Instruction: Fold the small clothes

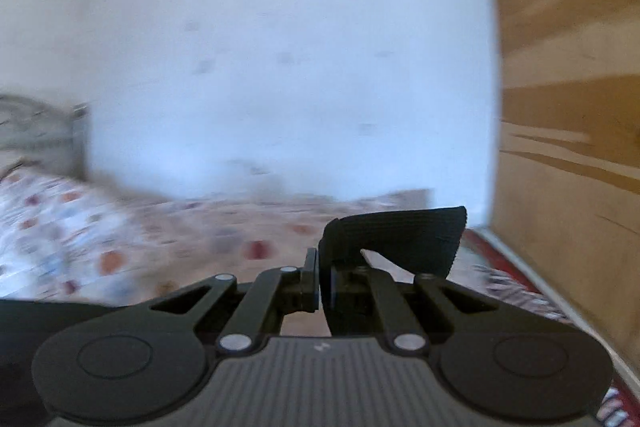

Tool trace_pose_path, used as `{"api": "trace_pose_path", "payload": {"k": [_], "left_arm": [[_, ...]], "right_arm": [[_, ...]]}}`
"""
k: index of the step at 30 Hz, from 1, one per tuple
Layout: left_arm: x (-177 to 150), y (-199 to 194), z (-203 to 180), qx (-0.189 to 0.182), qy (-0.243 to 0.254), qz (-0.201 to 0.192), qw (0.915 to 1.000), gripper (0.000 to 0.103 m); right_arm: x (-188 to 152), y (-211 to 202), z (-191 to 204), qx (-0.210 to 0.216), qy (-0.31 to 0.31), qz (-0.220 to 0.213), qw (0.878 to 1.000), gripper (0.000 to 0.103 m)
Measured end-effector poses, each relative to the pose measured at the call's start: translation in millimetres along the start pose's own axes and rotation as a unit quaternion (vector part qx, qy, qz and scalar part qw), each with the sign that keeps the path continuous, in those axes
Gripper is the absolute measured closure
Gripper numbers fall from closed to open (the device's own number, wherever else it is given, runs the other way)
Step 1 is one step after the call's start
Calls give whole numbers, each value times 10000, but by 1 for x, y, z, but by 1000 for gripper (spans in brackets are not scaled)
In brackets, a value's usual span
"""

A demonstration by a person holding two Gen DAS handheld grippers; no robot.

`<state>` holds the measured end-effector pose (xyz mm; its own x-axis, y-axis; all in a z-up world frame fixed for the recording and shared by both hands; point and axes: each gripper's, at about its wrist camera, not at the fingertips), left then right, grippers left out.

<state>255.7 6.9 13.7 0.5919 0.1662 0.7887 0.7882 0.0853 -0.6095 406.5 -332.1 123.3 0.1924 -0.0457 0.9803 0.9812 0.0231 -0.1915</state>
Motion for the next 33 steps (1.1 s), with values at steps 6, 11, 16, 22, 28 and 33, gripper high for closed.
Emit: {"api": "trace_pose_path", "payload": {"k": [6, 11, 16, 22, 28, 33], "left_arm": [[-1, -4, 34, 238, -285, -25, 9993, 1], [-5, -7, 60, 448, -543, -16, 9975, 1], [-11, -10, 84, 668, -772, 32, 9948, 1], [-13, -6, 99, 805, -947, 45, 9922, 1], [-9, -3, 97, 817, -941, -28, 9922, 1], [-2, 3, 89, 687, -856, -105, 9939, 1]], "right_arm": [[-39, 9, 132, 760, -1034, 192, 9915, 97], [-97, -6, 231, 1227, -2010, 452, 9708, 98], [-160, -32, 283, 1745, -2778, 810, 9412, 98], [-214, -63, 304, 2006, -3646, 992, 9039, 95], [-242, -98, 305, 2124, -4420, 587, 8695, 59], [-239, -118, 301, 2376, -4424, 496, 8633, 33]]}}
Point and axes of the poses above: each gripper's, at about its wrist camera, not at the fingertips, and y roughly the way its jaws point, z to its left, x to its top, and after that the axes turned 4 degrees about y, right-handed
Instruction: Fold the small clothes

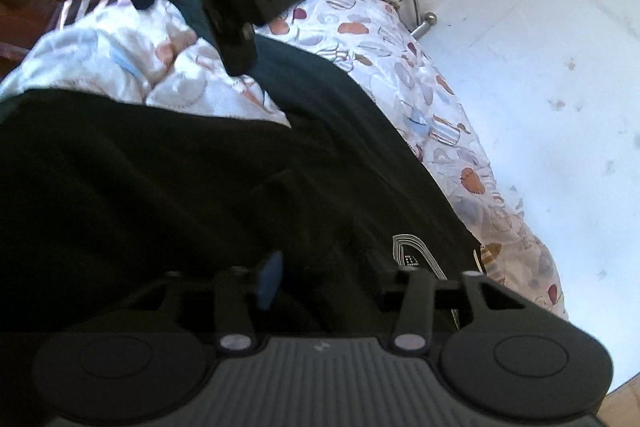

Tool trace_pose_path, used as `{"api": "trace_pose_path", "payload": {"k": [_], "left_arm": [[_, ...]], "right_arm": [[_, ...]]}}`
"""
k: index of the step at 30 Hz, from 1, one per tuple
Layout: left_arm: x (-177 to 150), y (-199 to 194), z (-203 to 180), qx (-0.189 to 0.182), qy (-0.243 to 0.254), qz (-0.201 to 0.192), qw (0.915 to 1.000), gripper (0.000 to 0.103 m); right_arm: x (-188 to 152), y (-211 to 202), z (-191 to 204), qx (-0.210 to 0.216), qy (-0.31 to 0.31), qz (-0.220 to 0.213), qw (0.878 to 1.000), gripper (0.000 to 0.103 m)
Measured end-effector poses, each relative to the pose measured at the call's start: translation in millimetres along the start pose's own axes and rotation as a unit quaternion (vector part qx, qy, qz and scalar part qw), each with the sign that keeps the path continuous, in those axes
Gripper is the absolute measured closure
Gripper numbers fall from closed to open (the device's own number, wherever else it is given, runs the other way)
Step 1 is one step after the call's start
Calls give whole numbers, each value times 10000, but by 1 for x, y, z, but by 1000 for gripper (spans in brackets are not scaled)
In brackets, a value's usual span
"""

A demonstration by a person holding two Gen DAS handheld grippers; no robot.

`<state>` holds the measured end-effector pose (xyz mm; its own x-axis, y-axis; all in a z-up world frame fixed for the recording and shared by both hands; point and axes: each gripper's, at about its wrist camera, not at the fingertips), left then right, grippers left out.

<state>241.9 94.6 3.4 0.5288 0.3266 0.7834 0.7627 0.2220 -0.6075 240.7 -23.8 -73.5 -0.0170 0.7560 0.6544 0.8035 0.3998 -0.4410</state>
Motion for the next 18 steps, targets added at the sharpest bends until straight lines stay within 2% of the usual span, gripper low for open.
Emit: {"api": "trace_pose_path", "payload": {"k": [1, 3, 8, 13, 18], "left_arm": [[1, 3, -4, -56, 37, 2, 10000, 1], [2, 11, -13, -181, 139, 30, 9997, 1], [4, 41, -46, -370, 501, 46, 9980, 1], [0, 75, -72, -209, 814, 154, 9963, 1], [-9, 89, -78, -38, 873, 270, 9958, 1]], "right_arm": [[-1, -6, -5, -8, 130, -25, 9999, 23], [-6, -20, -20, -27, 547, -53, 9985, 14], [-40, -57, -66, -326, 1778, 212, 9833, 1], [-96, -85, -113, -1431, 2702, 758, 9491, 0], [-155, -83, -154, -2323, 3036, 1482, 9121, 0]]}}
Point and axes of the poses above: each gripper's, at about its wrist camera, not at the fingertips, and y roughly the way its jaws point, z to its left, x to its top, and after that the axes turned 4 degrees about y, right-handed
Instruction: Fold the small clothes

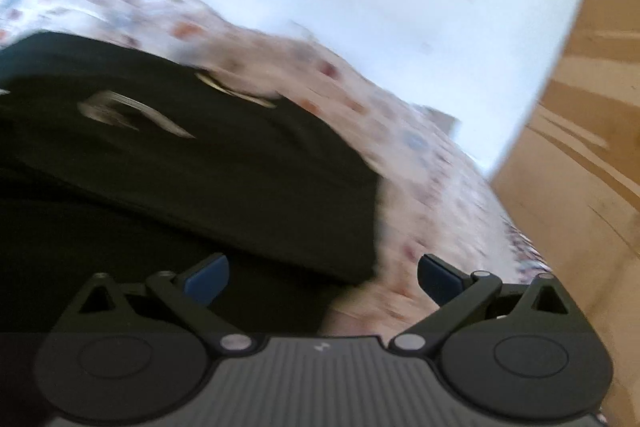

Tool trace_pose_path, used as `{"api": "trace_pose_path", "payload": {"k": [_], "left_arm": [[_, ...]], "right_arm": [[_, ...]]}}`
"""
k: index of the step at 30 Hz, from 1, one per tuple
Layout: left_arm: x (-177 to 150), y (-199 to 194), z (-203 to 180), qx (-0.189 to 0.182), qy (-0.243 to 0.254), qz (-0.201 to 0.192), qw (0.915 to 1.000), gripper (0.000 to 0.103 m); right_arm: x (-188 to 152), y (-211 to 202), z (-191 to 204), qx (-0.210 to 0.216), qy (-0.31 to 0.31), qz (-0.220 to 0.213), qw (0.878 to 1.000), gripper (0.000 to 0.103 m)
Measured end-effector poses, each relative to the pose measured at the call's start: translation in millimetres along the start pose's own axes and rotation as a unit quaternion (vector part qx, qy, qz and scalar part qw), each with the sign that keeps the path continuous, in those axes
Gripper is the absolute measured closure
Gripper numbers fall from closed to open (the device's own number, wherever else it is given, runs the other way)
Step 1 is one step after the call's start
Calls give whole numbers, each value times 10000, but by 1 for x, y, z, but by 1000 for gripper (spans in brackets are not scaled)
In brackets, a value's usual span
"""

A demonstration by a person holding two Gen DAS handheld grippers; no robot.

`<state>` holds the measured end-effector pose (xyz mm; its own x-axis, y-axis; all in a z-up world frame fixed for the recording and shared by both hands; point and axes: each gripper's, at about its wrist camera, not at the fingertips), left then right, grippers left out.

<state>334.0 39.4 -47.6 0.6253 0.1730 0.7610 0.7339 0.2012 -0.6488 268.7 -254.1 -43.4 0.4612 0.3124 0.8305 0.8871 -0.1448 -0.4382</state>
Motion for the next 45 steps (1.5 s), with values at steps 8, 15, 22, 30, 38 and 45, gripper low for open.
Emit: {"api": "trace_pose_path", "payload": {"k": [8, 15, 22, 30, 38, 45], "left_arm": [[-7, 7, 4, -12, -104, 76, 9999, 0], [-12, 10, 9, -105, -255, 115, 9996, 0], [-14, 11, 11, -137, -301, 129, 9994, 0], [-15, 11, 12, -177, -357, 120, 9991, 0], [-16, 11, 13, -194, -383, 122, 9990, 0], [-17, 12, 14, -232, -426, 106, 9988, 0]], "right_arm": [[-11, 49, -21, -347, -17, 265, 9990, 7], [-12, 77, -25, -595, 147, 334, 9976, 65], [-13, 75, -33, -297, 269, 254, 9989, 97], [-12, 62, -21, -172, -83, 442, 9988, 64], [-8, 67, -4, -113, -504, 279, 9983, 53], [-5, 82, -18, -322, -37, 126, 9994, 98]]}}
Point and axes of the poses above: each gripper's, at about its wrist camera, not at the fingertips, and y roughly the way its jaws point, z to its left, x to its top, and after that the axes turned 4 degrees about y, right-handed
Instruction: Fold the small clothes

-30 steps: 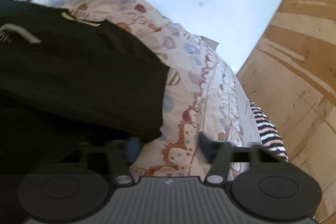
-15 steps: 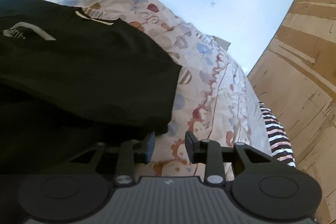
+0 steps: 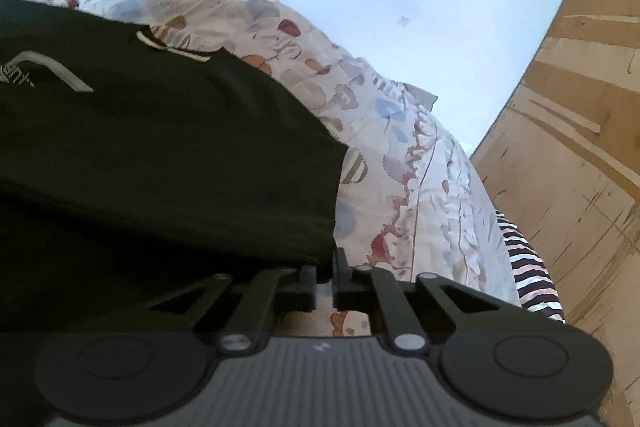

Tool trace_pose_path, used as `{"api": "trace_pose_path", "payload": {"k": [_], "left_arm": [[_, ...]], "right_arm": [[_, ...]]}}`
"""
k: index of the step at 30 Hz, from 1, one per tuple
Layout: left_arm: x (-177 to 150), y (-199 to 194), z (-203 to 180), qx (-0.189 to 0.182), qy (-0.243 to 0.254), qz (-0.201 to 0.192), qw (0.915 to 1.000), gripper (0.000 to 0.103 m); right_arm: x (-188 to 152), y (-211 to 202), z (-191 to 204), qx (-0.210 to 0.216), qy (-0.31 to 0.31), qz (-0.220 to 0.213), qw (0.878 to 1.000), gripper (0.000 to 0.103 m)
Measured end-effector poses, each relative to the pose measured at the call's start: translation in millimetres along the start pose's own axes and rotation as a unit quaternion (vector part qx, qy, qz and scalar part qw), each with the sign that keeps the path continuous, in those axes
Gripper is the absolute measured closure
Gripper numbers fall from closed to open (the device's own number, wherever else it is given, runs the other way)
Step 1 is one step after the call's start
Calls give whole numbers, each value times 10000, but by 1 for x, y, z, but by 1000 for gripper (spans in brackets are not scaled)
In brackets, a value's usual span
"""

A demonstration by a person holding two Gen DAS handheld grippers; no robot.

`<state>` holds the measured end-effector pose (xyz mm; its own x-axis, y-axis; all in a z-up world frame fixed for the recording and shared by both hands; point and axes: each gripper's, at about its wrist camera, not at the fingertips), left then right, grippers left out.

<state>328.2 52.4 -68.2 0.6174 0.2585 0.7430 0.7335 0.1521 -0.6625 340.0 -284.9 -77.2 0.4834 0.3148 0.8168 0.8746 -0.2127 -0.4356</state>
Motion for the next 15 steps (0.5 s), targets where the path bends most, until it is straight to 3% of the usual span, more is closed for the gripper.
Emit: {"api": "trace_pose_path", "payload": {"k": [9, 11, 13, 15], "left_arm": [[2, -10, 7, -71, -12, -77, 9999, 1], [6, -22, 17, -100, -91, -215, 9997, 1], [10, -33, 32, -13, -143, -343, 9993, 1], [15, -43, 54, 158, -236, -485, 9984, 1]], "right_arm": [[-4, 1, -9, 111, 247, 290, 9992, 94], [-3, -2, -12, 194, 293, 339, 9988, 86], [-2, -8, -13, 276, 306, 342, 9986, 58], [-3, -18, -14, 367, 258, 282, 9986, 45]]}}
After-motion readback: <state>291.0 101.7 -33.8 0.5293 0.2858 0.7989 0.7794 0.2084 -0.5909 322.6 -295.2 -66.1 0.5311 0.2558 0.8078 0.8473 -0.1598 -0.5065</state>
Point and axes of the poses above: each gripper's, at about its wrist camera, not at the fingertips, and y roughly the way its jaws point, z to its left, x to its top, and after that the axes turned 4 degrees about y, right-handed
